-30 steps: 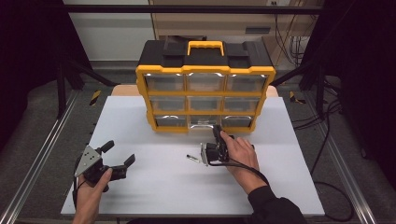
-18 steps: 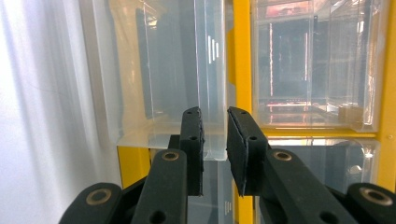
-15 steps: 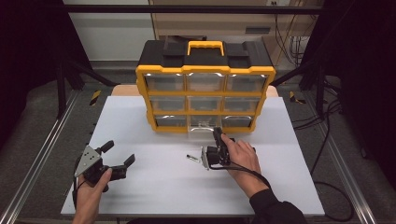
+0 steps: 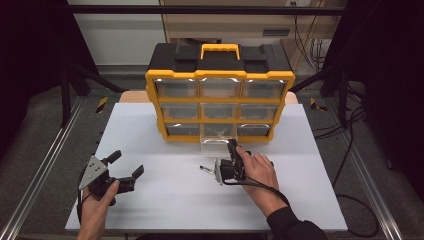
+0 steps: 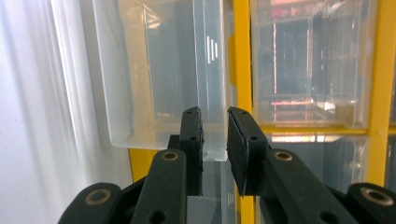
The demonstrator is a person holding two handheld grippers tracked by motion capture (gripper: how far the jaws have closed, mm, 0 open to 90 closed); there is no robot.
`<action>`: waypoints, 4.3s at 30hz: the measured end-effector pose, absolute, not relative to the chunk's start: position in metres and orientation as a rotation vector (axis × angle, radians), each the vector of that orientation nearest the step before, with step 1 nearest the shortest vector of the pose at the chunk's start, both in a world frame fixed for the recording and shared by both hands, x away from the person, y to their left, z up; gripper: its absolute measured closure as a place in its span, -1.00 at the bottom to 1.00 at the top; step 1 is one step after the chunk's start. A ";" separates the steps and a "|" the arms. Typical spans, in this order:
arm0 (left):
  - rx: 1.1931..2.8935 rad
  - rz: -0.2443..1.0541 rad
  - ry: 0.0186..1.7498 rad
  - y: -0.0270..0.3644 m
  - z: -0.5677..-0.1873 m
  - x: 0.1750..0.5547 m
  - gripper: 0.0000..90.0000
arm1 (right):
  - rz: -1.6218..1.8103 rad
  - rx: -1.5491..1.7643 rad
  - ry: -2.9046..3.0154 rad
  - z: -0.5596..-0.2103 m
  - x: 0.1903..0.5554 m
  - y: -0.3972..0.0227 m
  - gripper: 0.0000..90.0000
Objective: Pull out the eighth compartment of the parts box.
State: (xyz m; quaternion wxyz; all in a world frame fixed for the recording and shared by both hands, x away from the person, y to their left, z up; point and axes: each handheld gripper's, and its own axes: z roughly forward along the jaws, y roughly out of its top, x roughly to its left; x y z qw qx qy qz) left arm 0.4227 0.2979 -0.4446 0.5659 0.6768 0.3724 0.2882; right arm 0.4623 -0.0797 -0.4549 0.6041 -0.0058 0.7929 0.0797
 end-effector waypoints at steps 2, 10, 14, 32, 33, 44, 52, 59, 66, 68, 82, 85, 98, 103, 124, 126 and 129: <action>1.592 0.678 0.874 0.298 -0.444 0.423 -0.96 | 0.175 -0.022 1.840 -0.455 0.461 -0.077 0.70; 1.591 0.679 0.874 0.298 -0.444 0.423 -0.96 | 0.175 -0.025 1.844 -0.453 0.458 -0.081 0.70; 1.594 0.679 0.874 0.298 -0.444 0.423 -0.96 | 0.190 -0.030 1.839 -0.454 0.453 -0.083 0.70; 1.594 0.679 0.875 0.298 -0.444 0.422 -0.96 | 0.205 -0.027 1.841 -0.453 0.437 -0.083 0.70; 1.594 0.679 0.875 0.298 -0.444 0.422 -0.96 | 0.205 -0.027 1.841 -0.453 0.437 -0.083 0.70; 1.599 0.678 0.874 0.297 -0.444 0.422 -0.96 | 0.198 -0.040 1.846 -0.455 0.436 -0.079 0.69; 1.601 0.676 0.879 0.297 -0.445 0.423 -0.96 | 0.207 -0.039 1.851 -0.458 0.434 -0.079 0.67; 1.602 0.678 0.881 0.297 -0.445 0.423 -0.96 | 0.204 -0.047 1.854 -0.458 0.435 -0.079 0.68; 1.604 0.678 0.880 0.297 -0.445 0.422 -0.96 | 0.212 -0.029 1.859 -0.458 0.435 -0.079 0.66; 1.602 0.677 0.879 0.297 -0.445 0.422 -0.96 | 0.234 0.003 1.868 -0.457 0.434 -0.079 0.54; 1.609 0.680 0.893 0.298 -0.447 0.424 -0.96 | 0.628 0.480 1.895 -0.444 0.429 -0.104 -0.42; 1.609 0.678 0.894 0.298 -0.447 0.424 -0.96 | 0.675 0.532 1.907 -0.444 0.430 -0.109 -0.46; 1.613 0.690 0.900 0.300 -0.447 0.424 -0.96 | 0.943 0.856 1.951 -0.440 0.436 -0.137 -0.67; 1.619 0.692 0.904 0.301 -0.447 0.424 -0.96 | 0.970 0.922 1.944 -0.437 0.436 -0.143 -0.71; 1.623 0.714 0.913 0.301 -0.447 0.423 -0.96 | 1.056 1.113 2.041 -0.427 0.435 -0.155 -0.81; 1.623 0.716 0.911 0.302 -0.447 0.423 -0.96 | 1.050 1.126 2.057 -0.428 0.435 -0.155 -0.80; 1.622 0.715 0.911 0.302 -0.447 0.423 -0.96 | 1.044 1.136 2.087 -0.430 0.434 -0.157 -0.78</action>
